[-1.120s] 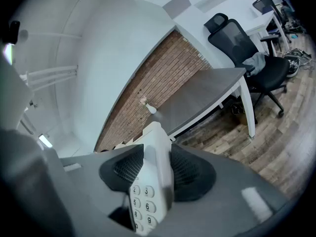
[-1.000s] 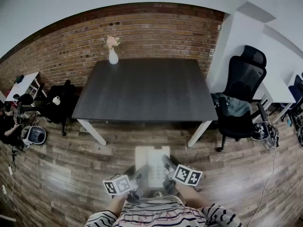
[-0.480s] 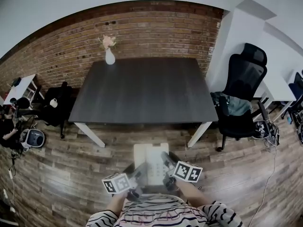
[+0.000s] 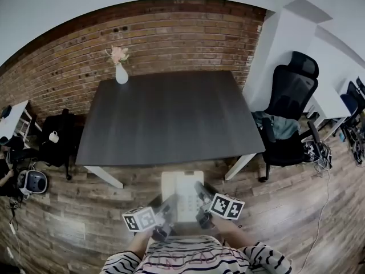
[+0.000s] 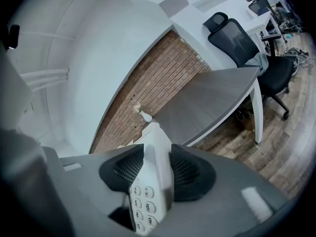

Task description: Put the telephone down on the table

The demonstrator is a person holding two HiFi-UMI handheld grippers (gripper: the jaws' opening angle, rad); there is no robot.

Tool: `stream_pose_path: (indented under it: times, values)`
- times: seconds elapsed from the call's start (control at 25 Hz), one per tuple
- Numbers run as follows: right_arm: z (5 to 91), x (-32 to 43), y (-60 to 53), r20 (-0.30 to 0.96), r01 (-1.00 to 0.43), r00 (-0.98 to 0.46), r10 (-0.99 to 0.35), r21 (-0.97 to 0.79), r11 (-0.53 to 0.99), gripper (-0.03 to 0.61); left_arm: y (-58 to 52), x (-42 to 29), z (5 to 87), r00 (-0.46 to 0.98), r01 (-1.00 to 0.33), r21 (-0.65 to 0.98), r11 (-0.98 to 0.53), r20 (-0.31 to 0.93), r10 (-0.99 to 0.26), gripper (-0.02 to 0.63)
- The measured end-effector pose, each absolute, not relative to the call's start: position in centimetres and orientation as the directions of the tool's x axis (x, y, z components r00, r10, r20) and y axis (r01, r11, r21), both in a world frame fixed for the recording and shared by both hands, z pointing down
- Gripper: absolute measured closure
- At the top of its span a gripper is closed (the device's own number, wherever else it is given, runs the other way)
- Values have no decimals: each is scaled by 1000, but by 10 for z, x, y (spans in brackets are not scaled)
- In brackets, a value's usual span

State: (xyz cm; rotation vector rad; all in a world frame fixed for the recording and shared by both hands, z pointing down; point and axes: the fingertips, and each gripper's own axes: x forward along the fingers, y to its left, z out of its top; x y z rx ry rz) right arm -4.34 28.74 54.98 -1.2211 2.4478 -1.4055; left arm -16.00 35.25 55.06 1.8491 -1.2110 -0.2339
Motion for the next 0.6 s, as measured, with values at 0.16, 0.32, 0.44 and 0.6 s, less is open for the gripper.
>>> stream_pose_path:
  times: [0.16, 0.32, 0.44, 0.6]
  values:
    - [546, -73, 258, 307, -605, -660, -685, -758, 243, 419, 319, -194, 548, 530, -649, 746, -150, 302, -792, 304]
    - [545, -100, 232, 301, -607, -635, -712, -764, 219, 420, 287, -222, 545, 564, -642, 746, -179, 301, -769, 304]
    - [543, -115, 216, 303, -614, -612, -731, -764, 198, 420, 268, -239, 545, 590, -634, 748, -197, 303, -748, 304]
    - [541, -125, 201, 308, -631, -572, -760, -758, 167, 422, 247, -253, 546, 628, -618, 752, -228, 298, -719, 304]
